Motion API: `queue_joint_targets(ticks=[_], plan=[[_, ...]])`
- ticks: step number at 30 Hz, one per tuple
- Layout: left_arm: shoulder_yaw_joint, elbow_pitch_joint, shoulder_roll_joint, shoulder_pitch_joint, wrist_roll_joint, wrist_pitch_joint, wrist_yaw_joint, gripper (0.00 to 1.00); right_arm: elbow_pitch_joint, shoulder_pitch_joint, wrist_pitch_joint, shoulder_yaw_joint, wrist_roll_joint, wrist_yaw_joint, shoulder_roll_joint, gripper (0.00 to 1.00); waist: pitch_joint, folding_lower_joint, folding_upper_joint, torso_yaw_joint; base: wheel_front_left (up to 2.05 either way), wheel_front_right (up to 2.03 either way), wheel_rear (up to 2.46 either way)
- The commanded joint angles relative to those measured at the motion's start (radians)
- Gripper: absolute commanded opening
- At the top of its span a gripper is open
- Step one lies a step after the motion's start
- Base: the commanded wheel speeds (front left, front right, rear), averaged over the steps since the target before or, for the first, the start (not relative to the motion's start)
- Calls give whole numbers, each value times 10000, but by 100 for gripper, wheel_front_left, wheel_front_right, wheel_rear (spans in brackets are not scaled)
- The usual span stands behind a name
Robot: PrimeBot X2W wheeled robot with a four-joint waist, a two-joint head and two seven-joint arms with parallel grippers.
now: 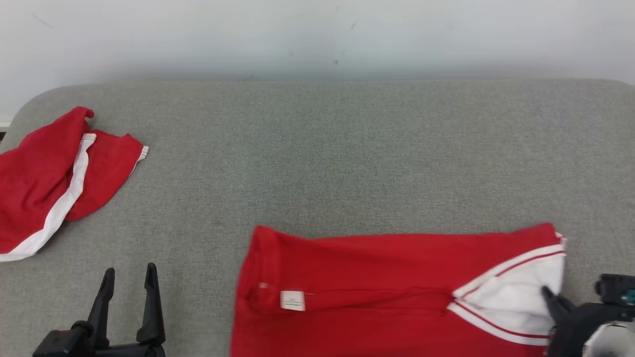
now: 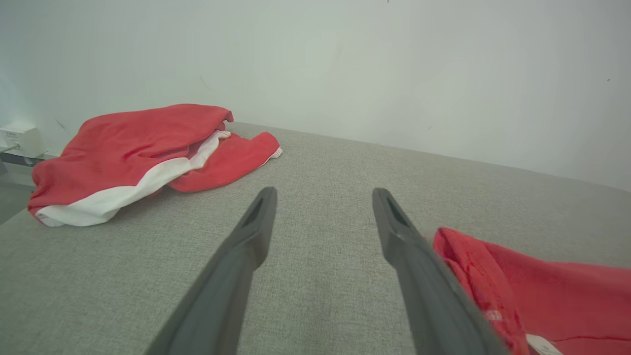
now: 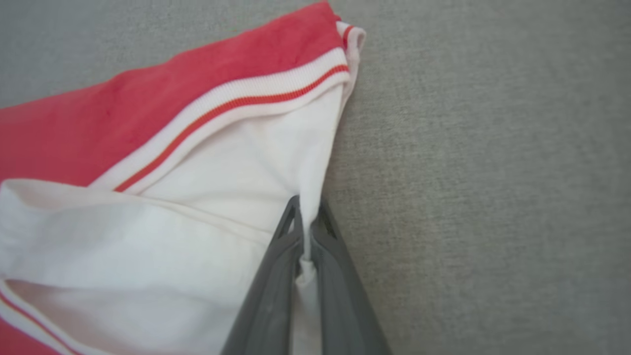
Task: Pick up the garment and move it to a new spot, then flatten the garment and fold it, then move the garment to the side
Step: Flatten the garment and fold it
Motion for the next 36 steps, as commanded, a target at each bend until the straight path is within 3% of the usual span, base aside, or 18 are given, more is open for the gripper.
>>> queue_joint_targets(ticks=[1, 11, 24, 36], plan=[[83, 34, -56, 143, 136, -9, -44, 100, 300, 94, -51, -287, 69, -74, -450, 0, -124, 0, 0, -42, 0, 0, 0], [294, 97, -143, 336, 304, -11, -161, 100, 107, 214, -50, -705, 254, -59, -1178, 0, -485, 0, 0, -289, 0, 0, 0], [214, 139, -178, 767, 305, -10, -196, 100, -3463, 967, 1176, 172, 564, -54, -389, 0, -1038, 0, 0, -752, 0, 0, 0], [-216, 327, -176, 850, 131, -10, -42, 100, -5746, 1055, 2249, 1223, 705, -54, 863, 0, -1235, 0, 0, -254, 0, 0, 0]])
